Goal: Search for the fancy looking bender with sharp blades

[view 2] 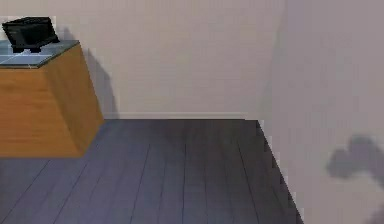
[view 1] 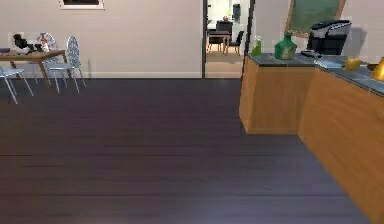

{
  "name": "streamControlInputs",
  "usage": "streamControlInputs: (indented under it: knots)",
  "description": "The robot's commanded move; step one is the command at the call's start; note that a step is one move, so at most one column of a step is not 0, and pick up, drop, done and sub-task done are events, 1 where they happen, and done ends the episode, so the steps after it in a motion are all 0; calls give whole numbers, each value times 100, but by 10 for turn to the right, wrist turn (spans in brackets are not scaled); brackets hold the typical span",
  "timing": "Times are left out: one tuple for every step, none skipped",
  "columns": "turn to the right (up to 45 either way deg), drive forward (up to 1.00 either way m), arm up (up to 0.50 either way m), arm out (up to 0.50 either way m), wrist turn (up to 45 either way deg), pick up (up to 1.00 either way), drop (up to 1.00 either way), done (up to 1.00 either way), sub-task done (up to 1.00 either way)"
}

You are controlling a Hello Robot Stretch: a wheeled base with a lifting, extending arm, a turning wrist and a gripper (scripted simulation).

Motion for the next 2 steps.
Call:
streamControlInputs:
  knots:
    - [-360, 0, 0, 0, 0, 0, 0, 0, 0]
    - [0, 100, 0, 0, 0, 0, 0, 0, 0]
